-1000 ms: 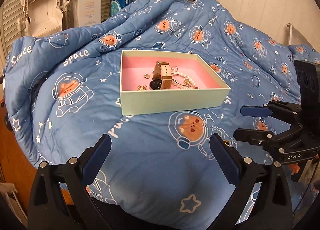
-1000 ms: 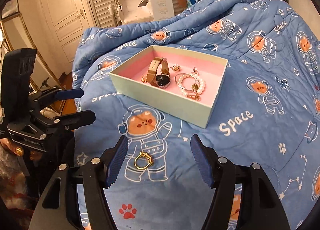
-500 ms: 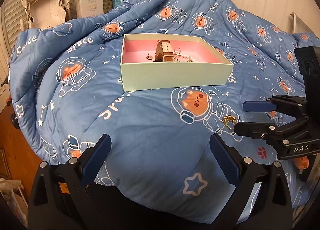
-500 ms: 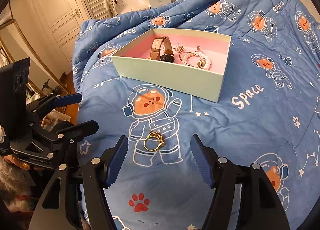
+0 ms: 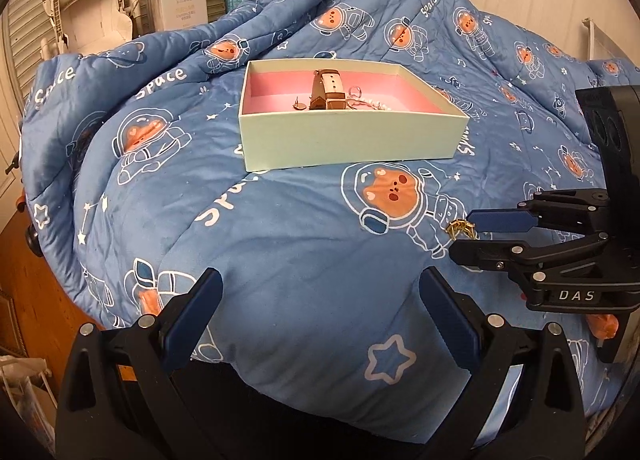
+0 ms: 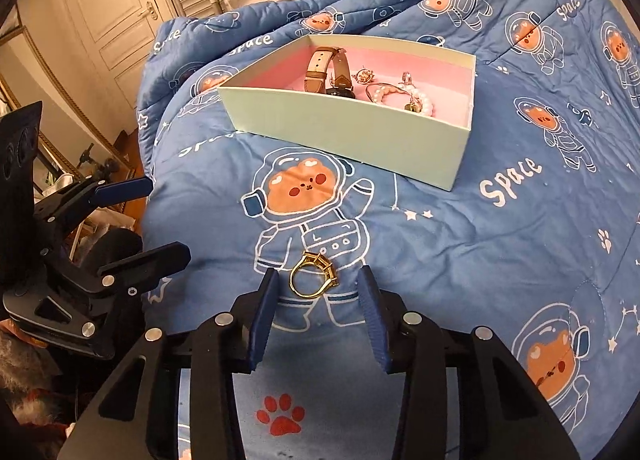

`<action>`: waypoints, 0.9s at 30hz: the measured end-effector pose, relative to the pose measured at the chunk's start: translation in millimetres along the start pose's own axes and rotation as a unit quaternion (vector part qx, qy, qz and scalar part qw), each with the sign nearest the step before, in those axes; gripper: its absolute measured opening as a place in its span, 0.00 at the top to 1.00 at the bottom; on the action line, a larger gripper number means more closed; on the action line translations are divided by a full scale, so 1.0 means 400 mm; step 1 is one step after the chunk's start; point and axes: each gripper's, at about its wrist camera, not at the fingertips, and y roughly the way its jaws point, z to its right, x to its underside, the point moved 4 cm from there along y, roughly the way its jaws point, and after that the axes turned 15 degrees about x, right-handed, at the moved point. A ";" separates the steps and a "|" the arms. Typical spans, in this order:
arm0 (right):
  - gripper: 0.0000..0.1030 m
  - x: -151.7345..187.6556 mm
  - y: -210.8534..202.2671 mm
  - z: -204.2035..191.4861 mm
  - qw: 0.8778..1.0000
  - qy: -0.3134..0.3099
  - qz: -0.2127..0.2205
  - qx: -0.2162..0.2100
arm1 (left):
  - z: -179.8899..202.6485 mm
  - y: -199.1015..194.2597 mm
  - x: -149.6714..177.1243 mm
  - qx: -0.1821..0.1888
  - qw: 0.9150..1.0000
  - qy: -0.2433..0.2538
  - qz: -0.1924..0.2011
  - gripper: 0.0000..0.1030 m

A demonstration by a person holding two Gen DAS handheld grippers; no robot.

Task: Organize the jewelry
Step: 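Close the right tool on the gold ring and lift it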

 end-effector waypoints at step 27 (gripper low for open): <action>0.77 -0.126 -0.085 0.012 0.998 -0.006 0.033 -0.044 | -0.004 -0.047 -0.116 0.004 0.999 0.013 0.035 0.06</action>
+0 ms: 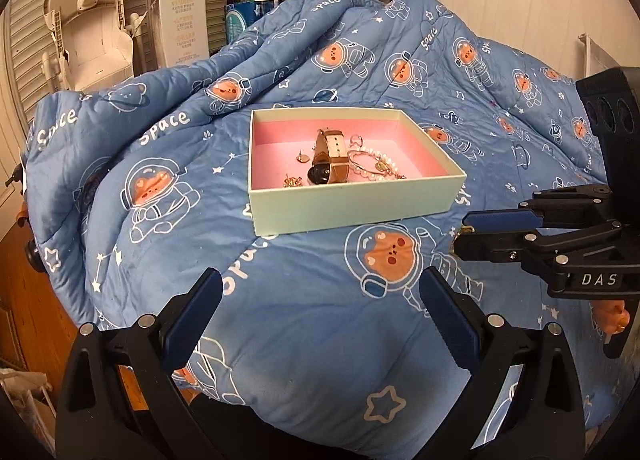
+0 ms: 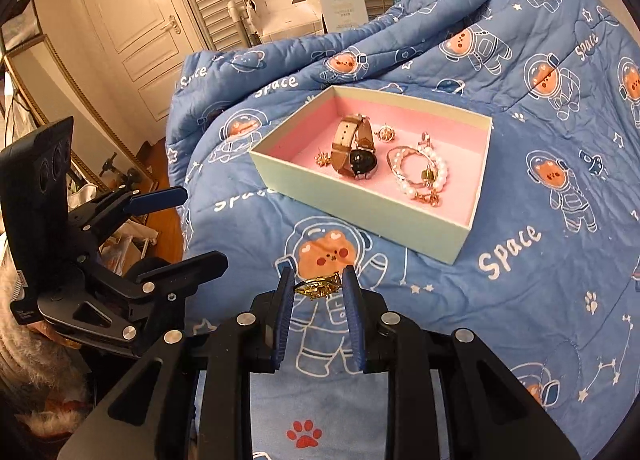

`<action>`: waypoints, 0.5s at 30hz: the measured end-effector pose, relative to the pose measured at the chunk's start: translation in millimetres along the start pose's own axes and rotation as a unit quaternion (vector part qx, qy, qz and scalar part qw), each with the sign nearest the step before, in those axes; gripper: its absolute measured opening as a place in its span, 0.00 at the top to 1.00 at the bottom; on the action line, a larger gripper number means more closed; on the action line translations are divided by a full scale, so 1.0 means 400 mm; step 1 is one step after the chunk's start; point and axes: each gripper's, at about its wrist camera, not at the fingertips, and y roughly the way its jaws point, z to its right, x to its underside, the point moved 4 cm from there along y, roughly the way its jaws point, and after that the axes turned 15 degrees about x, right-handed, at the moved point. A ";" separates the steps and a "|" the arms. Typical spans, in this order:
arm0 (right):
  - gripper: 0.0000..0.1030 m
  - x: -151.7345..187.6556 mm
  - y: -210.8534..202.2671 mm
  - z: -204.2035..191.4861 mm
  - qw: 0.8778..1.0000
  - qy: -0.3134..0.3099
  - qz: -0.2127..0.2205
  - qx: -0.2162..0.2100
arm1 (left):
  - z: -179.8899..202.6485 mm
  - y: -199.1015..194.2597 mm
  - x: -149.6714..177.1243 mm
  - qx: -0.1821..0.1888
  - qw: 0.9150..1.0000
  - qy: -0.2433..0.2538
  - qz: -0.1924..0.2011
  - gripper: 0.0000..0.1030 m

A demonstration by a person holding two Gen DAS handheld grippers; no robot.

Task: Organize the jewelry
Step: 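Carry the gold ring with the right tool over the box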

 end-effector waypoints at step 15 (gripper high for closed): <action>0.77 -0.166 0.076 0.065 0.999 -0.004 0.013 0.043 | -0.038 0.055 -0.094 -0.021 1.000 0.001 0.007 0.06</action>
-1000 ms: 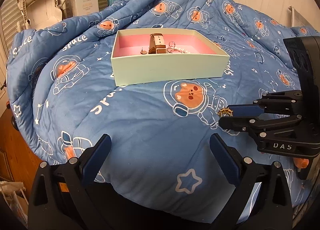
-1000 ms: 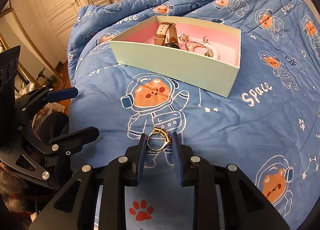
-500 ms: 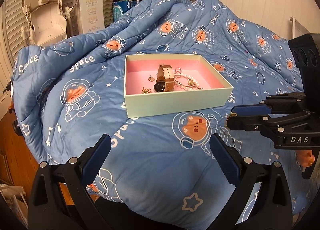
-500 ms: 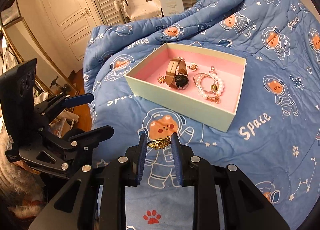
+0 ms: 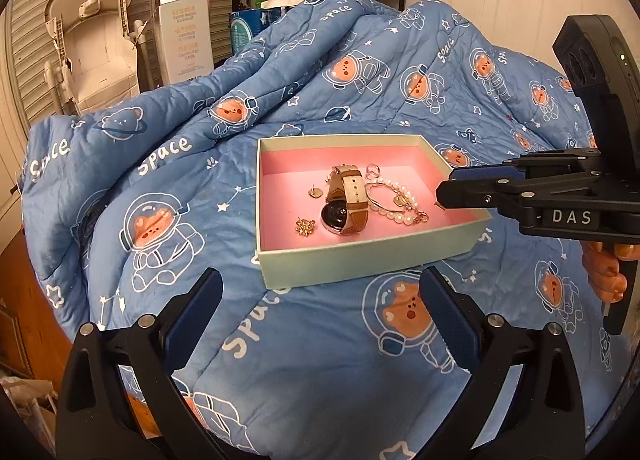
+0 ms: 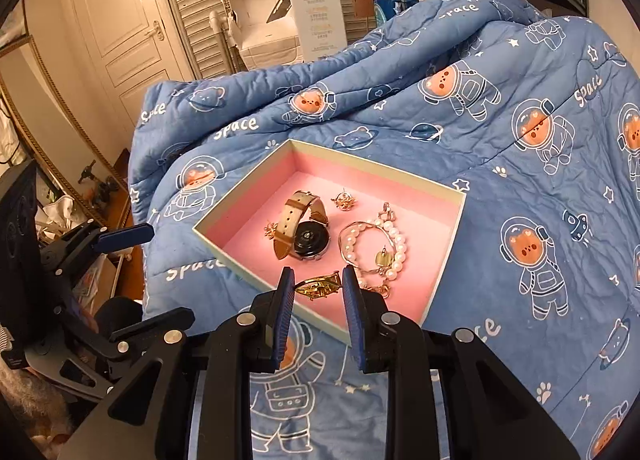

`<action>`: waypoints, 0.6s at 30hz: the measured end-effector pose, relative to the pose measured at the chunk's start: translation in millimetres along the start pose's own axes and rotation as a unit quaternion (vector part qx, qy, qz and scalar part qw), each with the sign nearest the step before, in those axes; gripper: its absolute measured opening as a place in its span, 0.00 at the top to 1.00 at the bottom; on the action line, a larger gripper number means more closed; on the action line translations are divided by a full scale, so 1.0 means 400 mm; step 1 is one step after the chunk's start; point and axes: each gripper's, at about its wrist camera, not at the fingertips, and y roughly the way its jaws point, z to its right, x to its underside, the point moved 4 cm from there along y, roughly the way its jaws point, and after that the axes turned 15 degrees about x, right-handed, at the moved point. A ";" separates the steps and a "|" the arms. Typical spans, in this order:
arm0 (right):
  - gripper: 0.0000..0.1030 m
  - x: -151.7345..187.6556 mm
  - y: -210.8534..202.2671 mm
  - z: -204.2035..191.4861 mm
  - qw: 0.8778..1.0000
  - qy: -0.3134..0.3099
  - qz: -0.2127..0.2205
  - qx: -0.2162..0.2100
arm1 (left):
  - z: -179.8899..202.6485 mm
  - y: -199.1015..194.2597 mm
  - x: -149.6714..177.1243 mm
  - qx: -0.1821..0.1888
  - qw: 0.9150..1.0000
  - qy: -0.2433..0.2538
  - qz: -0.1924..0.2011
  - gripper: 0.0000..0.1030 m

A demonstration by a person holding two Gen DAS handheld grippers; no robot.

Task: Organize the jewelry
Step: 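Carry the gold ring with the right tool over the box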

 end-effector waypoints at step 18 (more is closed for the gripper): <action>0.77 -0.057 0.151 0.030 0.999 0.009 -0.036 0.017 | -0.113 0.077 -0.106 -0.025 0.999 -0.035 0.004 0.06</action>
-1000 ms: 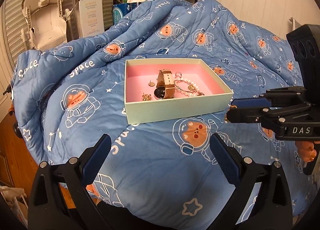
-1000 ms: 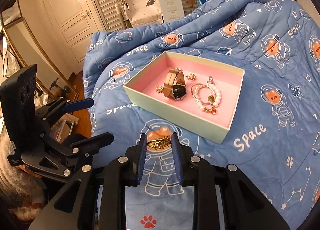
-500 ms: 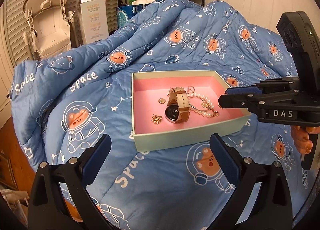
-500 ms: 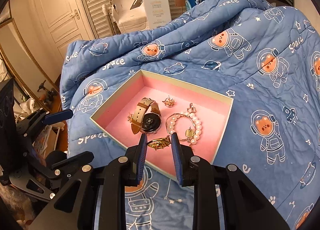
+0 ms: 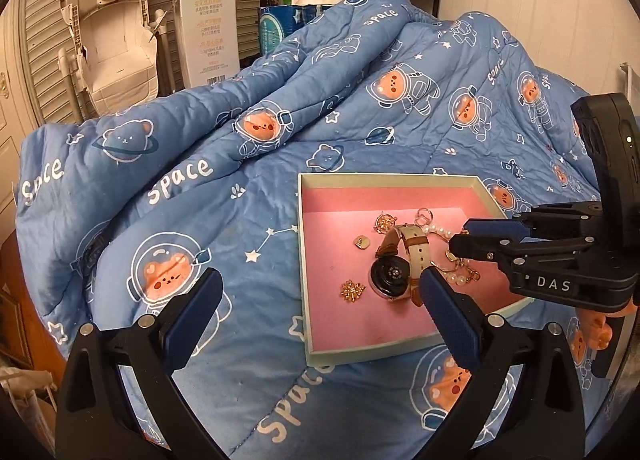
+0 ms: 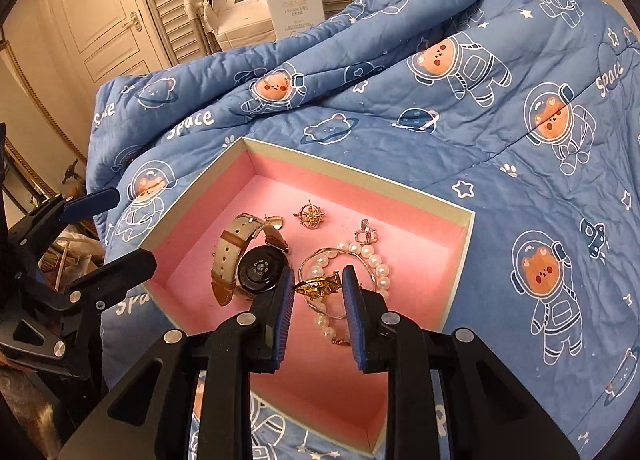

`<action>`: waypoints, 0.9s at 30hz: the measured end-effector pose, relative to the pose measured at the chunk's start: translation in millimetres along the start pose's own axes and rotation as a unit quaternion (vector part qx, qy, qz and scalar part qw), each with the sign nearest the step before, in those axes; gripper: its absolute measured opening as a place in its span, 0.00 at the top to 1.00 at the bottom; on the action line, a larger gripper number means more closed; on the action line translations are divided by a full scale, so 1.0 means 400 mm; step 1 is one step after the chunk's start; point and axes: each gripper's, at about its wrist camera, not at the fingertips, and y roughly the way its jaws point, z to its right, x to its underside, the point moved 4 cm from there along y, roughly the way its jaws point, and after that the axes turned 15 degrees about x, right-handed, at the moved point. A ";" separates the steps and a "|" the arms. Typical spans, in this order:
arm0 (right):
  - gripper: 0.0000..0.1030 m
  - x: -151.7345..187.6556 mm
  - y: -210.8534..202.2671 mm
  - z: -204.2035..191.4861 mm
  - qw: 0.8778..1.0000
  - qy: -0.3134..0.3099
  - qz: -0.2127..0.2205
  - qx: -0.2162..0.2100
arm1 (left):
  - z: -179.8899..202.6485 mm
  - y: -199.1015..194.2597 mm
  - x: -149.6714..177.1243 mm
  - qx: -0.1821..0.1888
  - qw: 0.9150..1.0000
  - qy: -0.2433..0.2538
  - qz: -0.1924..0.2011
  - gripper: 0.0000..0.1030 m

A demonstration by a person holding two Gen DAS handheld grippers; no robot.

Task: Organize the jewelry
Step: 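Carry the gold ring with the right tool over the box, then open the right tool to drop the gold ring into the box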

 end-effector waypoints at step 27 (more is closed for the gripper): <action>0.65 -0.015 0.074 -0.019 0.999 -0.041 -0.016 0.030 | 0.004 0.018 0.018 -0.005 1.000 0.010 -0.014 0.06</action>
